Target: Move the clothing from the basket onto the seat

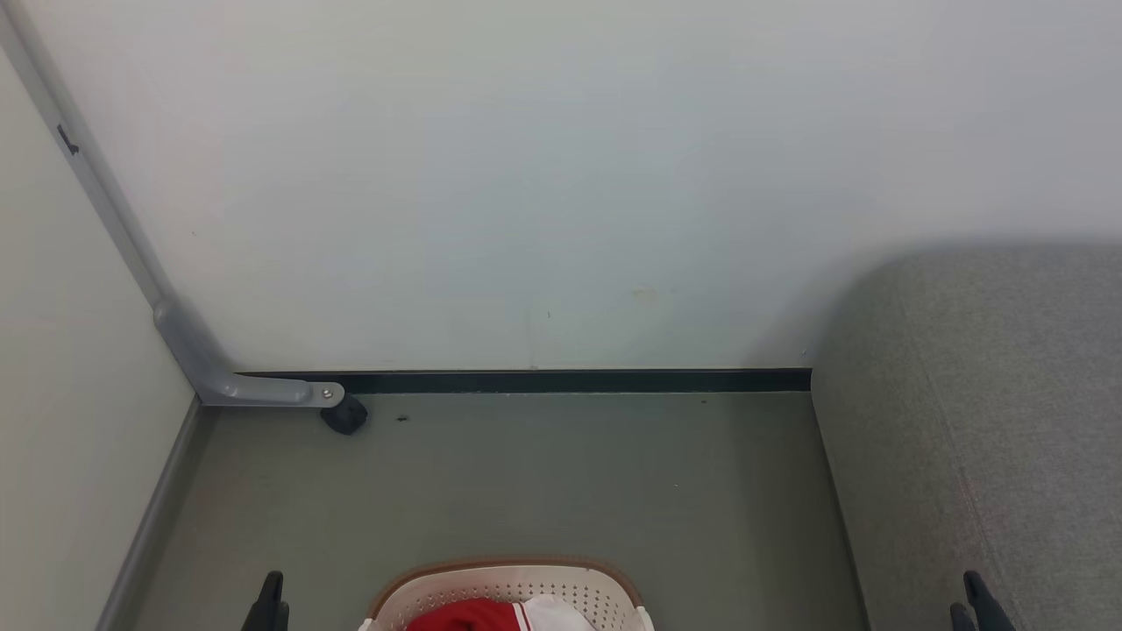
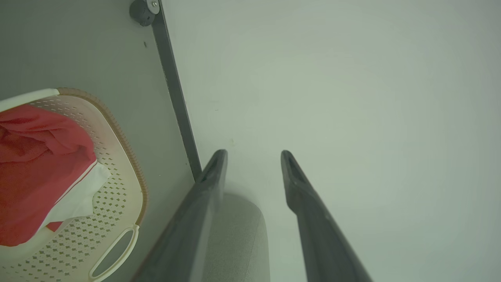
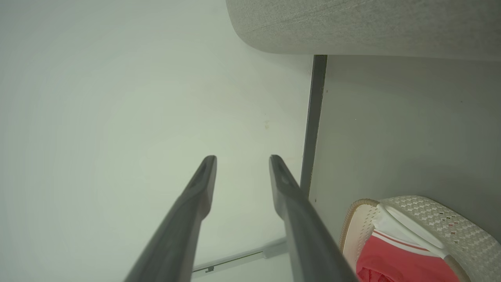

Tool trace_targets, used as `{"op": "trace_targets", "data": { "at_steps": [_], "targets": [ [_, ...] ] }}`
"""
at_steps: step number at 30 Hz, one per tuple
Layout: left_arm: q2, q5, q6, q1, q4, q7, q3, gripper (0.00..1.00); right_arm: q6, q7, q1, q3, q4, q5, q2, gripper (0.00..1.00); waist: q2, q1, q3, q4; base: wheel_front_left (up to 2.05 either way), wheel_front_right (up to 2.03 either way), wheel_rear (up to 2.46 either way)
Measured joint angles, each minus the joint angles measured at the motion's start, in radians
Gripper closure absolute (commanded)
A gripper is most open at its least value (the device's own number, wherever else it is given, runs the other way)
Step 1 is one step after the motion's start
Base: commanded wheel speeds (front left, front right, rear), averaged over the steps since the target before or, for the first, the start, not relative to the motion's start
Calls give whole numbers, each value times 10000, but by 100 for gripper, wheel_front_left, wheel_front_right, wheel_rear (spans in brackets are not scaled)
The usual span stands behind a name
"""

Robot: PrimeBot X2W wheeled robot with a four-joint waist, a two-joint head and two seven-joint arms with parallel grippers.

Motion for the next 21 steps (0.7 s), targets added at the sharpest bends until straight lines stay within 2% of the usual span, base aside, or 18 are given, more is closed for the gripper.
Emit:
{"op": "trace_targets", "data": {
  "at_steps": [21],
  "targets": [
    [8, 111, 0, 20, -38, -725, -21, 0, -90, -777, -4, 209, -134, -750, -6, 0, 0, 0, -169, -67, 0, 0, 0]
  ]
}}
